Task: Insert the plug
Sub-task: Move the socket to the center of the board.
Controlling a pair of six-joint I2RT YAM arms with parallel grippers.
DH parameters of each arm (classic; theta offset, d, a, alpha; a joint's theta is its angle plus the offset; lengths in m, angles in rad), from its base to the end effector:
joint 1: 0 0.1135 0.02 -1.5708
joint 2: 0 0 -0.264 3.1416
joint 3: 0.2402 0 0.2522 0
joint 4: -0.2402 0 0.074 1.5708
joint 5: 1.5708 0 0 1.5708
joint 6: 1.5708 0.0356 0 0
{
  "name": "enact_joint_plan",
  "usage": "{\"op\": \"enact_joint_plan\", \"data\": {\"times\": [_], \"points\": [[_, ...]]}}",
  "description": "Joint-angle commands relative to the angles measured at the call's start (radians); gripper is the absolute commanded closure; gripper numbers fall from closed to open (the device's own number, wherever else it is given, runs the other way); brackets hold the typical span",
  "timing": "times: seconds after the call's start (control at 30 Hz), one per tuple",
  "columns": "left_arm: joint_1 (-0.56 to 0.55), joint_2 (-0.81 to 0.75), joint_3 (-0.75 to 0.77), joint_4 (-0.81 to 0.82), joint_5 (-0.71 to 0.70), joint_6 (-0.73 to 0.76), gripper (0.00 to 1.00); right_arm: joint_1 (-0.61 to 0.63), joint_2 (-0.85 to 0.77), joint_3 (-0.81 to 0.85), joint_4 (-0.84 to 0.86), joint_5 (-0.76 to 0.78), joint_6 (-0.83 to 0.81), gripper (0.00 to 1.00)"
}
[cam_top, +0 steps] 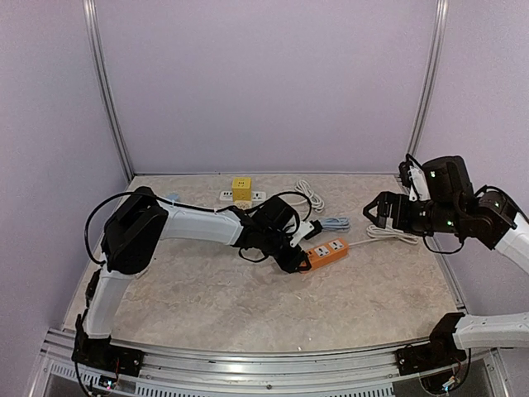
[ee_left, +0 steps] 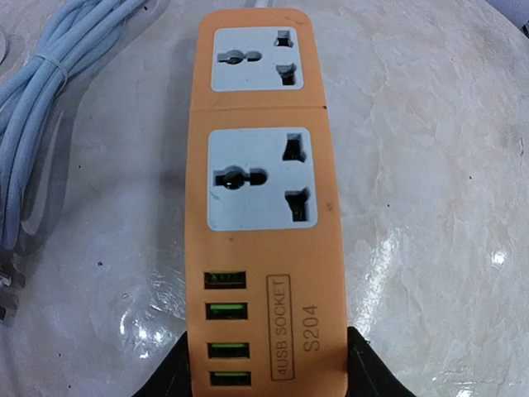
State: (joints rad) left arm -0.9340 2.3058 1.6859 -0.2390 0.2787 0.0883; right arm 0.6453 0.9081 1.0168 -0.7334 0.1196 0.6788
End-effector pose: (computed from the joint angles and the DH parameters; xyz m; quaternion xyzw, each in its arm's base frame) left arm 0.2906 -0.4094 0.1339 0.4963 0.7859 -0.2603 0.2613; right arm 0.1490 0.1068 0.3439 0.0421 0.8880 0.2376 0.3914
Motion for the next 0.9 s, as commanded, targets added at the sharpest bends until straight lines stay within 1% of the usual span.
{"op": "enact_joint_plan", "data": {"times": [0.0,0.2,0.53,0.77,0.87], "points": [[0.001,-0.076,-0.101,-0.019,0.029,-0.004,0.65,0.002,0.014,0.001,0.025,-0.014,-0.015,0.00],[-0.003,-0.173,-0.236,-0.017,0.028,-0.007,0.65,0.001,0.047,0.004,0.043,-0.016,-0.028,0.00],[-0.022,-0.323,-0.397,-0.070,-0.037,0.004,0.65,-0.002,0.091,0.006,0.091,-0.040,-0.042,0.00],[-0.025,-0.400,-0.466,-0.111,-0.099,0.029,0.64,-0.003,0.104,0.005,0.106,-0.056,-0.048,0.00],[-0.025,-0.429,-0.497,-0.113,-0.107,0.029,0.64,-0.003,0.105,-0.002,0.101,-0.037,-0.051,0.00]]}}
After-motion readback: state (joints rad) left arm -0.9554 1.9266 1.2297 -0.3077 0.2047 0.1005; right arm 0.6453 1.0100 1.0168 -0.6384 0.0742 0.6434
